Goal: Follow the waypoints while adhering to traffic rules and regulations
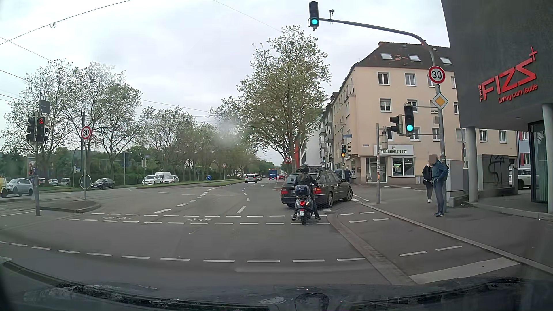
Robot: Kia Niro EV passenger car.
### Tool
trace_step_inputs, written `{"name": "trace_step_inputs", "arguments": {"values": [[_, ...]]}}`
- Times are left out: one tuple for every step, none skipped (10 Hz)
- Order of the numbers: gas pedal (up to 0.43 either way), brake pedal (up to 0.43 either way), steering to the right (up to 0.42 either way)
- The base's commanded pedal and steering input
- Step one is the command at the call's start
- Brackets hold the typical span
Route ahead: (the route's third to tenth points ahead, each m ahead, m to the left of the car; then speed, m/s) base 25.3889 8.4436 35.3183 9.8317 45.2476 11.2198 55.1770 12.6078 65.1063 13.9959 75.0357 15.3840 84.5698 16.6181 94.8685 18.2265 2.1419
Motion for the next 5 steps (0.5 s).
{"name": "trace_step_inputs", "arguments": {"values": [[0.299,0.0,-0.003],[0.299,0.0,-0.003],[0.299,0.0,-0.003],[0.299,0.0,-0.003],[0.299,0.0,-0.003]]}}
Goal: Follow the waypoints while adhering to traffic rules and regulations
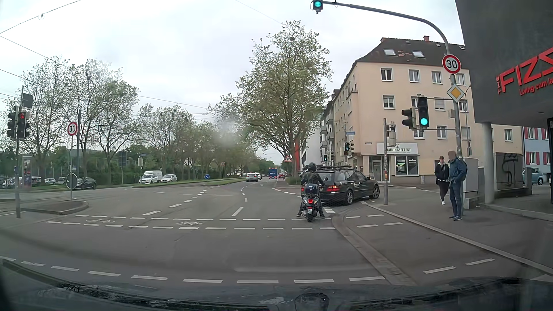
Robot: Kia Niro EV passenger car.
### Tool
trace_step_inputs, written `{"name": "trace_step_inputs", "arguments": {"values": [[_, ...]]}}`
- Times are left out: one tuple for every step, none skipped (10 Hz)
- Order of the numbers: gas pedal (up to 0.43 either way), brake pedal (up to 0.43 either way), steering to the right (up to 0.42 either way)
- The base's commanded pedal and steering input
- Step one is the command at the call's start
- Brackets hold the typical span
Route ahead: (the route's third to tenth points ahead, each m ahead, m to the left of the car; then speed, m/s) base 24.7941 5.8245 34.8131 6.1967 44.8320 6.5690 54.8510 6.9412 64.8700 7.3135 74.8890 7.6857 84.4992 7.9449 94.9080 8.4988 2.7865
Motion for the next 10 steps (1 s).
{"name": "trace_step_inputs", "arguments": {"values": [[0.299,0.0,-0.003],[0.299,0.0,-0.003],[0.287,0.0,-0.003],[0.287,0.0,-0.003],[0.287,0.0,-0.003],[0.28,0.0,-0.003],[0.268,0.0,-0.004],[0.26,0.0,-0.007],[0.248,0.0,-0.01],[0.248,0.0,-0.012]]}}
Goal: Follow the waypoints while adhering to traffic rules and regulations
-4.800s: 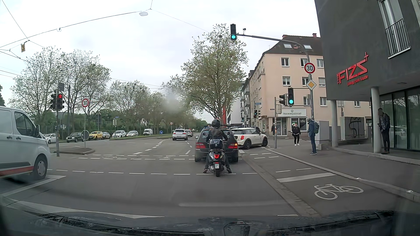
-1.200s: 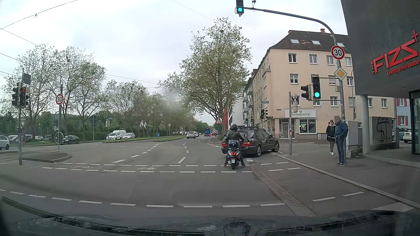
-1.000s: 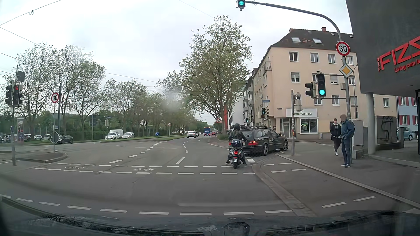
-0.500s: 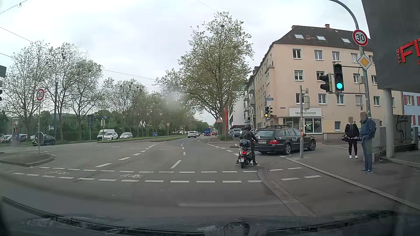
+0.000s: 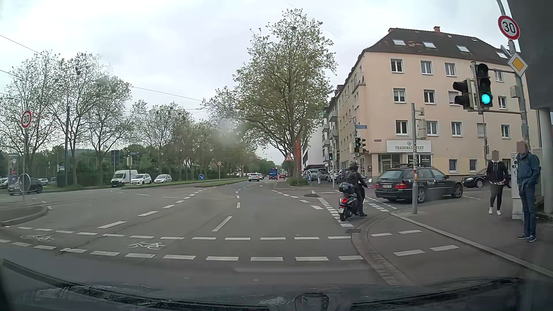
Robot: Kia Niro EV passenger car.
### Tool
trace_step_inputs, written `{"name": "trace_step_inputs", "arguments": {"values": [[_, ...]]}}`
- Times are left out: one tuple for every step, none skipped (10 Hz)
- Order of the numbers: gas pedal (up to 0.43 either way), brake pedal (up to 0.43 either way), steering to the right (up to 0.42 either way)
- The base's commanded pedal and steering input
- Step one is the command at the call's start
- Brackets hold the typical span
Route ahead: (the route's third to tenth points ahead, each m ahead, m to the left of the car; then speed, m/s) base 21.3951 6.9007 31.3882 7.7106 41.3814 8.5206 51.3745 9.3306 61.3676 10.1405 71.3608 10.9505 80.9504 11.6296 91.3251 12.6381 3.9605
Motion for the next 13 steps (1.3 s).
{"name": "trace_step_inputs", "arguments": {"values": [[0.248,0.0,-0.013],[0.24,0.0,-0.016],[0.24,0.0,-0.019],[0.24,0.0,-0.02],[0.24,0.0,-0.02],[0.24,0.0,-0.02],[0.24,0.0,-0.021],[0.24,0.0,-0.021],[0.24,0.0,-0.021],[0.24,0.0,-0.02],[0.24,0.0,-0.02],[0.24,0.0,-0.02],[0.24,0.0,-0.02]]}}
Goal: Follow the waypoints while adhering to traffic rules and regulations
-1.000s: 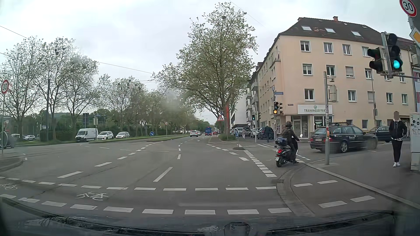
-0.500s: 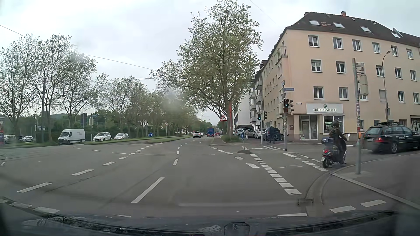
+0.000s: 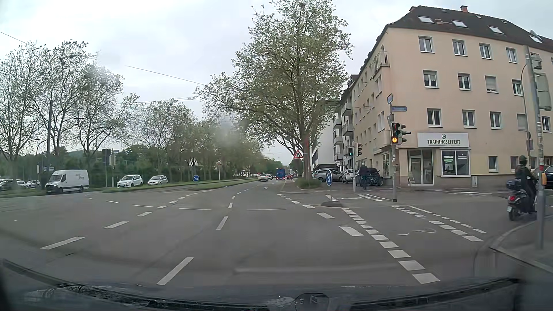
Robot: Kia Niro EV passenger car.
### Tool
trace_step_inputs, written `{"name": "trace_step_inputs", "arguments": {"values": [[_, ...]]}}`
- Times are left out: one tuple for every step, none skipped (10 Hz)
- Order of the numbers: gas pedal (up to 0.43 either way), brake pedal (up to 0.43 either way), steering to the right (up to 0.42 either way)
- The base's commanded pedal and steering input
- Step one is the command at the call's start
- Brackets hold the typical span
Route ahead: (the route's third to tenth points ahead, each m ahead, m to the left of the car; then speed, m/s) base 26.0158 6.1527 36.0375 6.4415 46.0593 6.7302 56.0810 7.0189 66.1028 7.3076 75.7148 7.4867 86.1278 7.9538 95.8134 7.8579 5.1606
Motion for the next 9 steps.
{"name": "trace_step_inputs", "arguments": {"values": [[0.24,0.0,-0.021],[0.24,0.0,-0.021],[0.24,0.0,-0.02],[0.24,0.0,-0.021],[0.24,0.0,-0.021],[0.24,0.0,-0.021],[0.24,0.0,-0.021],[0.24,0.0,-0.021],[0.24,0.0,-0.021]]}}
